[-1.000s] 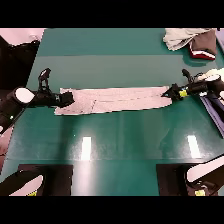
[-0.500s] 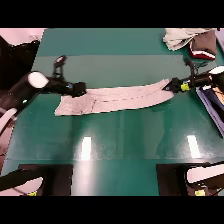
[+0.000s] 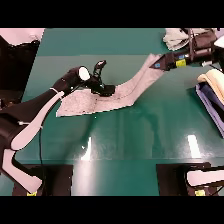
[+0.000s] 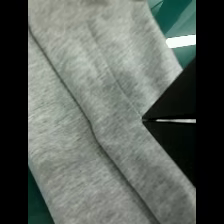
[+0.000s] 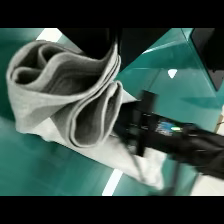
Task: Fold the shirts.
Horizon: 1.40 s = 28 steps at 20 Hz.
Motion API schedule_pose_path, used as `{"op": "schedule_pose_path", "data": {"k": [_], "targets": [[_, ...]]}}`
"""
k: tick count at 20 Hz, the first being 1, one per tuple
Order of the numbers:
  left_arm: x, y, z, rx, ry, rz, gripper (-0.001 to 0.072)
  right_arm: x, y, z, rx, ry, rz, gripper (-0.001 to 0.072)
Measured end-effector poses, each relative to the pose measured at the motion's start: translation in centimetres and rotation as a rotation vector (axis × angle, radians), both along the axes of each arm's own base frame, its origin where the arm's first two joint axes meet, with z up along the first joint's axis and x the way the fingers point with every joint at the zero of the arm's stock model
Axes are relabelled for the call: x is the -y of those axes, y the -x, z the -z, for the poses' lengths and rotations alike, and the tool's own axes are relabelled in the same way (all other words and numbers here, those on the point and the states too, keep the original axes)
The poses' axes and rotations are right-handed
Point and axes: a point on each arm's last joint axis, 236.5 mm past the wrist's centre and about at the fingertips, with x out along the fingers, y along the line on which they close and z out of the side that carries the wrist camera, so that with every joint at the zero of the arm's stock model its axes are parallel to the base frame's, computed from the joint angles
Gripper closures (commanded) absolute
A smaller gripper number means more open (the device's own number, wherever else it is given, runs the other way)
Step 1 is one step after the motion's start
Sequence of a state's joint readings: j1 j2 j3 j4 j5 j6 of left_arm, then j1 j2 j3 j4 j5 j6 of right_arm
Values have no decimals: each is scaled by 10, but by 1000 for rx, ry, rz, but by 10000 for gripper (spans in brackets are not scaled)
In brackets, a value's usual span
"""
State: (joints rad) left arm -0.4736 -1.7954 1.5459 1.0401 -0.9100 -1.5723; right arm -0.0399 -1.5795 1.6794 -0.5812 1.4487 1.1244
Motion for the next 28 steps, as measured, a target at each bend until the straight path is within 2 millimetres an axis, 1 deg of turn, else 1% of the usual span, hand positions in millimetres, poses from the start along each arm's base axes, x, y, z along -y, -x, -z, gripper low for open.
{"op": "schedule_pose_path", "data": {"k": [3,5,7,10,12,14,16,18,20,22,24,26,28], "targets": [[7,0,11,-16,-7,13,687,-39,13,-27,57,-9,-84,705],[9,-2,14,-16,-8,14,687,-60,23,-38,81,-14,-129,705],[10,-3,15,-15,-8,14,688,-79,31,-45,96,-21,-162,705],[8,-6,10,0,-12,15,688,-101,38,-51,120,-32,-192,705],[0,-11,-2,23,-22,16,688,-114,41,-54,135,-40,-200,705],[-17,-22,-27,67,-32,5,688,-126,43,-57,152,-50,-204,705],[-44,-35,-61,125,-48,-19,687,-138,43,-60,168,-61,-202,705],[-79,-43,-100,188,-74,-55,687,-151,43,-55,168,-67,-207,705],[-119,-45,-144,260,-106,-102,687,-168,45,-44,154,-69,-226,704],[-157,-41,-185,332,-142,-150,687,-189,46,-28,151,-69,-245,705],[-187,-31,-220,400,-183,-191,687,-214,49,-10,146,-69,-268,703],[-210,-19,-253,473,-222,-224,686,-240,53,8,151,-67,-294,702],[-225,-8,-276,522,-248,-246,686,-268,59,21,165,-71,-329,701]]}}
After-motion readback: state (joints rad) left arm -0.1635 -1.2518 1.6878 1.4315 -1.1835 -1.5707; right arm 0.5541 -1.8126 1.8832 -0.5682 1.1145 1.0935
